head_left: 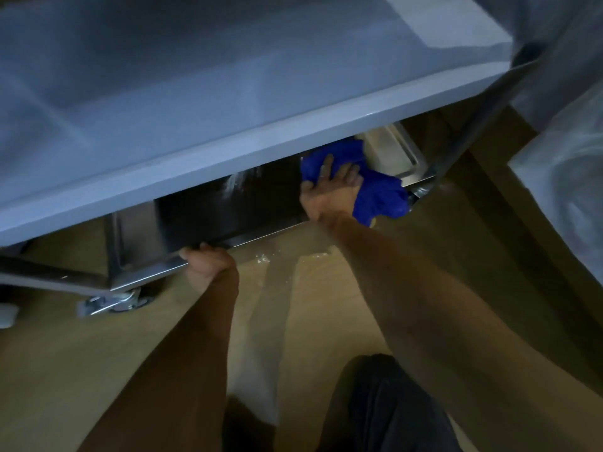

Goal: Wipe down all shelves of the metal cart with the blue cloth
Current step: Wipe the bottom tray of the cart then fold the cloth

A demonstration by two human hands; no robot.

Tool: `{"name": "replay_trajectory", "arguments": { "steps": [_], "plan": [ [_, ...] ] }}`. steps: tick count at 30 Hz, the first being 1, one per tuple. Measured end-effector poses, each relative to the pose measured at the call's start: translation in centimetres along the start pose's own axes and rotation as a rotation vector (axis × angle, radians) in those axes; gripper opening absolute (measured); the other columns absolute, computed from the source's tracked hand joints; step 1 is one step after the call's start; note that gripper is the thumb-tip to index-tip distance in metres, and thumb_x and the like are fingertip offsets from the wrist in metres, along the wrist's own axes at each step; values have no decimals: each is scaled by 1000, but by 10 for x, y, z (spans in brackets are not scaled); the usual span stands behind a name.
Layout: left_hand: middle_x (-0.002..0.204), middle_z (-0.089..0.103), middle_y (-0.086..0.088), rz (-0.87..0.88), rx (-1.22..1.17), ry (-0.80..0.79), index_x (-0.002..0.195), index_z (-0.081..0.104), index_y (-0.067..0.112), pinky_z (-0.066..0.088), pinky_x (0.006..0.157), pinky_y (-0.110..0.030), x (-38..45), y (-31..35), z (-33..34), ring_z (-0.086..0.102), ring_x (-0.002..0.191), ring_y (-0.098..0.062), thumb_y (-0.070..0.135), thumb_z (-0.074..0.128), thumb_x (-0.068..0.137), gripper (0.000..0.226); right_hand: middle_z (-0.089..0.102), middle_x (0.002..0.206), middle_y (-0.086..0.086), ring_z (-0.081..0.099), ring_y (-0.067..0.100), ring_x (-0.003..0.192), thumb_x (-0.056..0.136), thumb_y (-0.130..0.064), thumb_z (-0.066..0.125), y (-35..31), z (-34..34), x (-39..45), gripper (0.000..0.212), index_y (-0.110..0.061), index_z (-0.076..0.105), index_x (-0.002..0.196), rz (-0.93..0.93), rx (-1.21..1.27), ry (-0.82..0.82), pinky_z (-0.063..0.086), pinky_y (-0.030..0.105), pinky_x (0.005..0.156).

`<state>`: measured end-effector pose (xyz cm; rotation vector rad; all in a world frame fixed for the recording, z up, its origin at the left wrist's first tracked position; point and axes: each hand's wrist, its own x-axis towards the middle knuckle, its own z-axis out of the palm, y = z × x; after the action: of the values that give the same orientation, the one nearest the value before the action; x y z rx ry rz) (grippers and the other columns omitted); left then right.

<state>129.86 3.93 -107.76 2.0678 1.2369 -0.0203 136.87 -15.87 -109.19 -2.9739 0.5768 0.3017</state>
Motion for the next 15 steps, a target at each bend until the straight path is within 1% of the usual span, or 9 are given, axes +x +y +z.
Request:
{"name": "replay_trajectory", "arguments": {
  "steps": [1, 3, 4, 6, 7, 9, 11, 14, 15],
  "plan": [
    [132, 56, -20, -25, -33, -15, 128, 46, 7, 37, 100, -37, 1, 1, -2, 52, 123, -37, 28, 42, 103, 33, 7, 161, 29, 7, 46, 149, 99, -50, 20, -29, 1, -7, 73, -15, 1, 159, -68, 4, -25, 10, 54, 119],
    [131, 57, -21, 3, 10, -49, 126, 49, 6, 38, 99, -36, 6, 0, -9, 52, 124, -37, 26, 46, 101, 32, 5, 162, 26, 1, 43, 150, 98, -48, 29, -88, 1, -22, 70, -21, 7, 159, -236, 53, -139, 7, 52, 120],
    [131, 57, -22, 13, 14, -81, 125, 50, 5, 39, 98, -36, 10, 0, -12, 52, 124, -37, 25, 48, 100, 32, 4, 163, 24, 0, 42, 150, 98, -45, 33, -116, 2, -35, 69, -23, 10, 159, -352, 70, -193, 6, 51, 120],
    [133, 56, -22, 3, 7, -130, 127, 51, 3, 39, 98, -37, 13, 3, -21, 51, 125, -37, 23, 50, 100, 33, 6, 164, 20, 1, 38, 151, 96, -41, 40, -163, 6, -58, 67, -28, 16, 158, -556, 61, -239, 7, 47, 120],
    [134, 54, -23, -15, -8, -158, 130, 51, 3, 39, 99, -38, 15, 5, -26, 51, 125, -37, 21, 48, 100, 35, 8, 165, 17, 3, 36, 151, 96, -39, 42, -178, 7, -64, 66, -30, 19, 157, -624, 60, -250, 8, 46, 119],
    [132, 56, -22, -49, -52, -205, 130, 52, 1, 41, 96, -38, 21, 4, -28, 53, 122, -37, 18, 49, 99, 35, 10, 165, 12, 5, 32, 151, 96, -38, 43, -186, 5, -66, 64, -36, 21, 156, -656, 65, -263, 10, 44, 119],
    [128, 59, -21, -25, -58, -219, 126, 54, 2, 43, 93, -37, 26, 5, -29, 56, 119, -36, 19, 55, 96, 34, 11, 165, 9, 5, 29, 152, 96, -38, 46, -175, 4, -64, 65, -38, 21, 156, -638, 89, -258, 10, 43, 118],
    [136, 55, -19, 10, -31, -282, 133, 51, 1, 43, 96, -33, 29, 5, -28, 53, 125, -34, 22, 48, 100, 39, 11, 165, 9, 4, 27, 152, 96, -42, 47, -134, 9, -63, 67, -39, 18, 156, -495, 120, -154, 9, 44, 119],
    [138, 54, -18, -12, -43, -324, 135, 50, 2, 45, 95, -32, 29, 5, -29, 53, 125, -32, 21, 45, 101, 40, 11, 165, 11, 5, 28, 152, 98, -44, 44, -117, 11, -62, 66, -38, 16, 157, -431, 124, -127, 10, 44, 120]
  ]
}}
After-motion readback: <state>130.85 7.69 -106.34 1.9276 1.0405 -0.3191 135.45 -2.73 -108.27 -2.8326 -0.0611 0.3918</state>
